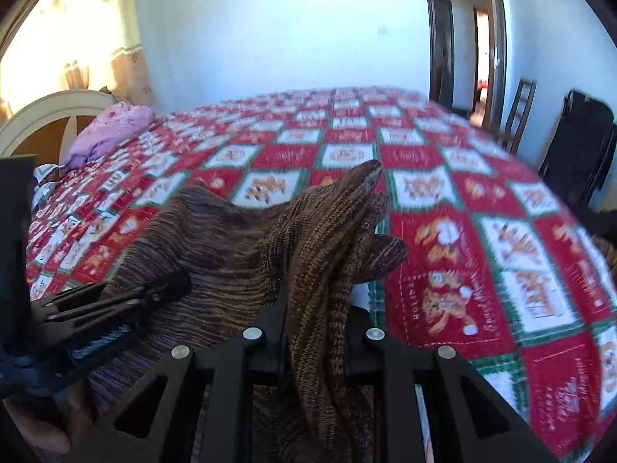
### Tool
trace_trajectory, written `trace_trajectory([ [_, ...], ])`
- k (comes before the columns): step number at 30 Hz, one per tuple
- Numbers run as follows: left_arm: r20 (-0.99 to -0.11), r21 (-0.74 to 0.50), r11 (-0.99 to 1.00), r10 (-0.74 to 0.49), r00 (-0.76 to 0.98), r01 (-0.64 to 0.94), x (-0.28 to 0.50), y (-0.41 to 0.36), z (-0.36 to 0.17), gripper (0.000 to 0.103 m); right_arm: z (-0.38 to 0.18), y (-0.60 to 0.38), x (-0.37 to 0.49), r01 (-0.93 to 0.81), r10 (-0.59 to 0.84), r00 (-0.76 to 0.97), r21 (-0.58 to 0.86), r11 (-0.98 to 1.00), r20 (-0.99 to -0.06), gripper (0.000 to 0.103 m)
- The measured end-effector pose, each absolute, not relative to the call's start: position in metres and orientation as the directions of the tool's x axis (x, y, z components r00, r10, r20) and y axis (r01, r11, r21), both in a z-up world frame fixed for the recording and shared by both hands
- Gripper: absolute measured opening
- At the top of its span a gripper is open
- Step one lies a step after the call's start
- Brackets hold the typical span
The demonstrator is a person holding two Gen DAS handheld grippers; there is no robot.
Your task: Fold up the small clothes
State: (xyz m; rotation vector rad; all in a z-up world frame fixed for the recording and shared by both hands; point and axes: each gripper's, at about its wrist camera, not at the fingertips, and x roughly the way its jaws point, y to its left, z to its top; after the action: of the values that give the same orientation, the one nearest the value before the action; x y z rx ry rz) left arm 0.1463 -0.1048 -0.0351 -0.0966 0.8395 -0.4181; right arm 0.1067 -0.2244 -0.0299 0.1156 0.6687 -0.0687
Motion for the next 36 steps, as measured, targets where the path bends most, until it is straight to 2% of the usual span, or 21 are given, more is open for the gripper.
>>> trace_trajectory([
  [6, -0.642, -0.223, 0.910, -0.407, 0.649, 0.350, 0.119, -0.096, 0.001, 0.027, 0.009, -0.196, 0.067, 0.105, -0.080, 0.849, 0.019, 0.994, -0.522, 0.019],
  [13, -0.602, -0.251, 0.905, -0.423, 0.677, 0.343, 0.082, -0.063, 0.026, 0.027, 0.047, -0.173, 0.028, 0.084, -0.046, 0.888, 0.063, 0.994, -0.458, 0.019],
  [22, -0.612, -0.241, 0.925, -0.379, 0.693, 0.293, 0.049, -0.013, 0.033, 0.027, 0.056, -0.131, -0.009, 0.008, 0.047, 0.891, 0.118, 0.993, -0.452, 0.019],
  [36, -0.634, -0.123, 0.982, -0.190, 0.750, 0.145, 0.020, 0.057, 0.034, 0.027, 0.048, -0.058, -0.017, -0.130, 0.201, 0.859, 0.180, 0.975, -0.471, 0.019],
])
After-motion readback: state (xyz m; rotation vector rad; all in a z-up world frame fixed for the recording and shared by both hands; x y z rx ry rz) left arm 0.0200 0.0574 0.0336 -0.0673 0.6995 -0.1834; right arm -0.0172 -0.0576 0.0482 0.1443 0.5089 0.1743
